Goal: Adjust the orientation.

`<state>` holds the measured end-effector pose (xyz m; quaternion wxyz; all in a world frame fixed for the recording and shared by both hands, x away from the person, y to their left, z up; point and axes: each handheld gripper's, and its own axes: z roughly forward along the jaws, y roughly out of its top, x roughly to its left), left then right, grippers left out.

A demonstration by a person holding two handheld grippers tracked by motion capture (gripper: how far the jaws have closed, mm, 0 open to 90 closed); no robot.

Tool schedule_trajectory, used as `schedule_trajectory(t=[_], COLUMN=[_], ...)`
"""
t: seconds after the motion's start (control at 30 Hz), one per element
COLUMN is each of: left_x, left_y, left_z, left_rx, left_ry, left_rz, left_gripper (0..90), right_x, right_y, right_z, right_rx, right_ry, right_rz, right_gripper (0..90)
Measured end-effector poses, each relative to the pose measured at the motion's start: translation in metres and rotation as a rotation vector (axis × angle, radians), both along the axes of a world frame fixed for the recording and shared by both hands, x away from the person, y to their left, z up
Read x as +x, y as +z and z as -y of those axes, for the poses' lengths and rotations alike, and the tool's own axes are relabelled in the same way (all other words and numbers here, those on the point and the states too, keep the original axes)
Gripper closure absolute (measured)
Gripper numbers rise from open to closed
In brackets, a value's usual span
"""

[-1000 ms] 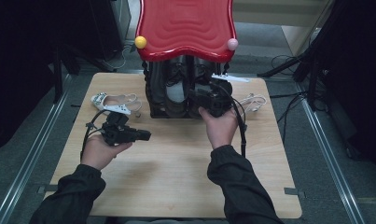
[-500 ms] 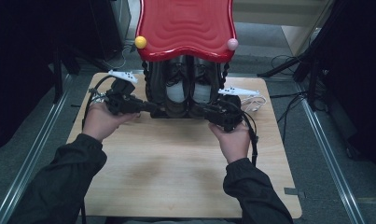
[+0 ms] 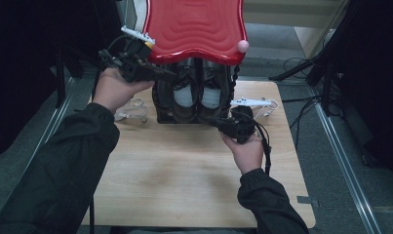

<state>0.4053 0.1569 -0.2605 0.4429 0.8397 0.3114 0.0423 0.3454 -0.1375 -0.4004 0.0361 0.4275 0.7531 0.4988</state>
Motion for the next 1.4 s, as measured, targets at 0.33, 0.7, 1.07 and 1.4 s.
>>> schedule_trajectory(t=[0.33,0.7,1.07,1.4], left_x=[0.035,0.069,0.083,0.091], left_y=[0.025,0.028,0.028,0.025], left_z=[0.02,0.035,0.047,0.049], left_rx=[-0.043,0.004,-0.019,-0.014], left_ry=[0.021,0.044,0.038,0.054], left_rz=[-0.001,0.013,0.031,0.018], left_gripper=[90.0,90.0,90.0,90.0], right_x=[0.005,0.022,0.026,0.028], right_y=[-0.009,-0.012,-0.013,-0.014], right_z=[0.005,0.005,0.003,0.005], right_rx=[-0.031,-0.024,-0.021,-0.01], right_ry=[0.036,0.029,0.036,0.041], right_rz=[-0.007,-0.031,-0.038,-0.027], right_gripper=[90.0,90.0,90.0,90.0])
